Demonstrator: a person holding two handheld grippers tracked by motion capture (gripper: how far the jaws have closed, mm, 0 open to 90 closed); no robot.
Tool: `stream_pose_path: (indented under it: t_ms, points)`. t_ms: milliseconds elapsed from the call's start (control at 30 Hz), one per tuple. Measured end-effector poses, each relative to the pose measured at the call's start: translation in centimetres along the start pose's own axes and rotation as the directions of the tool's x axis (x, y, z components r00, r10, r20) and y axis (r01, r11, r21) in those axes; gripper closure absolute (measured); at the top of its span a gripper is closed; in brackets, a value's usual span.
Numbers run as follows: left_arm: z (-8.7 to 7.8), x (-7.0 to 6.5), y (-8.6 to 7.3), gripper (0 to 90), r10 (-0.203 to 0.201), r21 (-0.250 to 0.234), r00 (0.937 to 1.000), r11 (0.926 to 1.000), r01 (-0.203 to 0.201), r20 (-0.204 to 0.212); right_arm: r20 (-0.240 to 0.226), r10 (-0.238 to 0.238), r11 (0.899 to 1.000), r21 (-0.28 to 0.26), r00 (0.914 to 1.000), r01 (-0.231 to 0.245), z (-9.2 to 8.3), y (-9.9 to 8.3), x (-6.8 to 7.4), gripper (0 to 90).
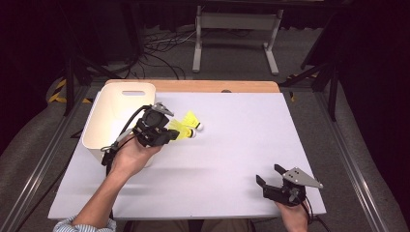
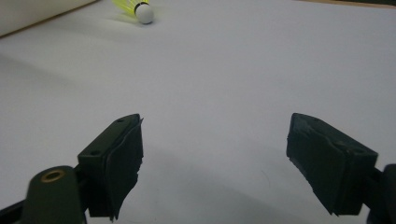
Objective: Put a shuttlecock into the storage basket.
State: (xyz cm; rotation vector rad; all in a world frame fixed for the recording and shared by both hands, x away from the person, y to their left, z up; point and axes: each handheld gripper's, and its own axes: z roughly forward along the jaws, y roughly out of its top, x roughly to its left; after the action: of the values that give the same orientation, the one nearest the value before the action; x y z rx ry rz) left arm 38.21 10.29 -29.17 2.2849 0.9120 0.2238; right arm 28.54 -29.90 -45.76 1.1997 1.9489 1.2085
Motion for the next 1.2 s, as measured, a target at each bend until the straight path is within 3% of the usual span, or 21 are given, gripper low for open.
stream_pose_path:
  t_ms: [467,1200]
  points:
    - [-1.7,1.1,0.0,90.0,-0.026,-0.028,0.9994,0.9993,0.026,-0.023,-0.002,0.009,0.999,-0.032,1.0,-0.009,-0.2,0.3,-0.2,18.4]
    - [-4.0,3.9,-0.5,90.0,-0.108,-0.061,0.9926,0.9926,0.105,-0.055,-0.003,0.009,0.999,-0.046,1.0,-0.009,0.3,0.5,-0.5,18.4]
